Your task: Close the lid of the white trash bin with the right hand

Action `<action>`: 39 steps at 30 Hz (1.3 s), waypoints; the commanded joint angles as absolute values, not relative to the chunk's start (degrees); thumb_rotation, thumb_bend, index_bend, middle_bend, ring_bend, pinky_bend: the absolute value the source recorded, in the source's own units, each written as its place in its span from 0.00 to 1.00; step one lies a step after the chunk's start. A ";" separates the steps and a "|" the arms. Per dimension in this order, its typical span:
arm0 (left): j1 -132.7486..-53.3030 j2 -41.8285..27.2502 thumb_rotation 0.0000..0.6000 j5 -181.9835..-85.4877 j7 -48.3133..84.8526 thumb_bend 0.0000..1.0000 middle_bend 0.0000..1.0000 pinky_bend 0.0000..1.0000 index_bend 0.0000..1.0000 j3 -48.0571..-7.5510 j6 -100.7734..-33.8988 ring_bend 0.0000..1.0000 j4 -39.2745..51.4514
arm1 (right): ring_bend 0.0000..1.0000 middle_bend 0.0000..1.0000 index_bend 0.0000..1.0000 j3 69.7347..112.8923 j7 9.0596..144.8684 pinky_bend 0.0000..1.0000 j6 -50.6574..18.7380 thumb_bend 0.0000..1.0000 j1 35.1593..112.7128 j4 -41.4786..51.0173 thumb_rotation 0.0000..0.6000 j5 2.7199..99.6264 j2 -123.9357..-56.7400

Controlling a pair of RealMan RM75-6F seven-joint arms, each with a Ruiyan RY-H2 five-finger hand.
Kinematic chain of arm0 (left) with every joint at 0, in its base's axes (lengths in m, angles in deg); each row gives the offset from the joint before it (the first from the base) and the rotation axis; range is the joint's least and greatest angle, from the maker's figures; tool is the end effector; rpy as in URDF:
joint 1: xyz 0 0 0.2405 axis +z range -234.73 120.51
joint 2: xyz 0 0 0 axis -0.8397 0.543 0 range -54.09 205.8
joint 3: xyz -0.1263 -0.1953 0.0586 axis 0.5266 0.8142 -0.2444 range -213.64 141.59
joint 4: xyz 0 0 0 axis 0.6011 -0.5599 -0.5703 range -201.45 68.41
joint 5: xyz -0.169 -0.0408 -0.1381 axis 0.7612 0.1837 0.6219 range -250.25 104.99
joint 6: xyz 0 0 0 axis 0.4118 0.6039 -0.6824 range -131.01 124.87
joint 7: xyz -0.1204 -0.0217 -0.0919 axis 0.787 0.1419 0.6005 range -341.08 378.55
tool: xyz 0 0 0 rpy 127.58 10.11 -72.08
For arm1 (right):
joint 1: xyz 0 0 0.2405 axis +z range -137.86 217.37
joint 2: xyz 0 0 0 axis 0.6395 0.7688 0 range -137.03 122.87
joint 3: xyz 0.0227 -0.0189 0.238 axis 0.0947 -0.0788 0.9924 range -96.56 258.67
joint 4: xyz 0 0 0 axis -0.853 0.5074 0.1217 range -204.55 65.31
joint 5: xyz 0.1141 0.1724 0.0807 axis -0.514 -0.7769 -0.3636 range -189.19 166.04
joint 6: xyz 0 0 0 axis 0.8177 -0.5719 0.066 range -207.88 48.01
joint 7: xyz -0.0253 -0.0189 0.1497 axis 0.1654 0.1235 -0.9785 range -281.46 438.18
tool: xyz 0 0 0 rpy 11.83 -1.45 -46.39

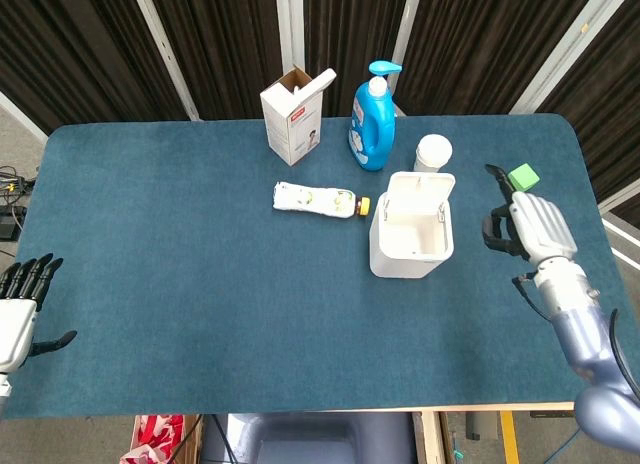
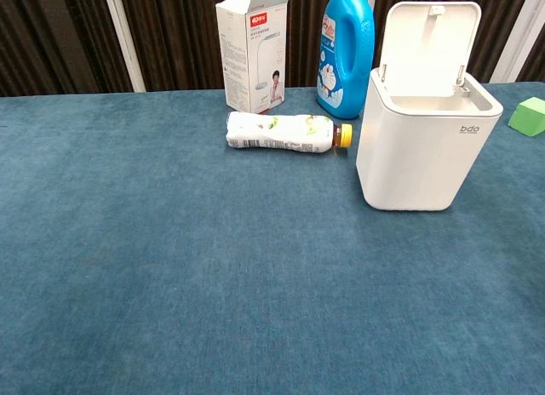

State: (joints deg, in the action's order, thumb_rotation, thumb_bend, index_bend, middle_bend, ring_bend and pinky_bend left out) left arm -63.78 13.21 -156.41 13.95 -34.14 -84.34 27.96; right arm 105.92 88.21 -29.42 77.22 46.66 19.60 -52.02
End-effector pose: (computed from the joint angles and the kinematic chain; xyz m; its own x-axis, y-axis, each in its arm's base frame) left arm -0.3006 0.1946 0.1356 0.4581 0.0741 0.8858 0.8885 -0.0079 -0.4588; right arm -0.1419 -0.3539 0.1803 0.0801 -0.2206 0.9721 -0.9937 0.0589 0.0953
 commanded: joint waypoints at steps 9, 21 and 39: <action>-63.84 13.29 1.00 -156.46 14.36 0.00 0.00 0.00 0.00 -34.20 -84.27 0.00 27.84 | 0.85 0.78 0.00 104.51 91.52 0.80 -36.07 0.64 89.98 42.07 1.00 3.03 -52.14; -64.23 13.43 1.00 -156.50 15.18 0.00 0.00 0.00 0.00 -34.31 -83.54 0.00 27.64 | 0.85 0.79 0.00 99.68 93.68 0.80 -38.78 0.64 96.89 38.67 1.00 -4.77 -54.85; -64.68 14.04 1.00 -155.83 17.01 0.00 0.00 0.00 0.00 -34.56 -81.93 0.00 27.99 | 0.85 0.79 0.21 97.29 93.65 0.80 -35.90 0.69 101.24 38.70 1.00 -6.82 -57.43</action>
State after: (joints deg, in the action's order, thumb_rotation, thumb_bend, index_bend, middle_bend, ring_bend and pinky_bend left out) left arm -64.67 13.99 -155.85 16.93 -34.53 -81.99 27.94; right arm 97.32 93.82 -36.17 101.23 38.39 -7.00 -57.54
